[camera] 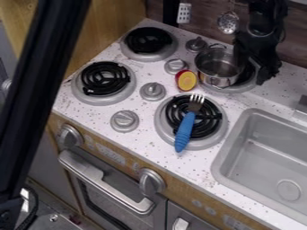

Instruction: Move the silver pot to the lower left burder

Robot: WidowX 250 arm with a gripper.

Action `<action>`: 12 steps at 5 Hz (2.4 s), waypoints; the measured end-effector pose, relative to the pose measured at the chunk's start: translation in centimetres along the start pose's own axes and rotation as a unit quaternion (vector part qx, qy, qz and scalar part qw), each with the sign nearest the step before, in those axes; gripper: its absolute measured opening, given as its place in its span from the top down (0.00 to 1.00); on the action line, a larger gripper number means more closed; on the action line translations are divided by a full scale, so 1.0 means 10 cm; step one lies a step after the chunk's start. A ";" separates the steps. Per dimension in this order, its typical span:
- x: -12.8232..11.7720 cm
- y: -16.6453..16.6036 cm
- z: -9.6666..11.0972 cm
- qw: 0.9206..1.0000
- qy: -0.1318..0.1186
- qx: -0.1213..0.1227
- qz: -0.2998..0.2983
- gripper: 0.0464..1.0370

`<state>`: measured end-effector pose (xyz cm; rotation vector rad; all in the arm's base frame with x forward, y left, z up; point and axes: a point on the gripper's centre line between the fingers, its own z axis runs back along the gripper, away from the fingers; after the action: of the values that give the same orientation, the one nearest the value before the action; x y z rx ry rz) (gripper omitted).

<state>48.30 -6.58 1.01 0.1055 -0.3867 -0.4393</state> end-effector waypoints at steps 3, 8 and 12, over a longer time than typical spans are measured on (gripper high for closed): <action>-0.17 0.24 -0.51 0.998 0.051 0.035 0.014 0.07; -0.09 0.20 -0.23 0.997 0.035 0.016 -0.069 0.98; -1.57 1.26 0.22 0.985 0.119 0.089 0.085 0.98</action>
<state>39.35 11.54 -0.08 0.2938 -0.1966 -0.2191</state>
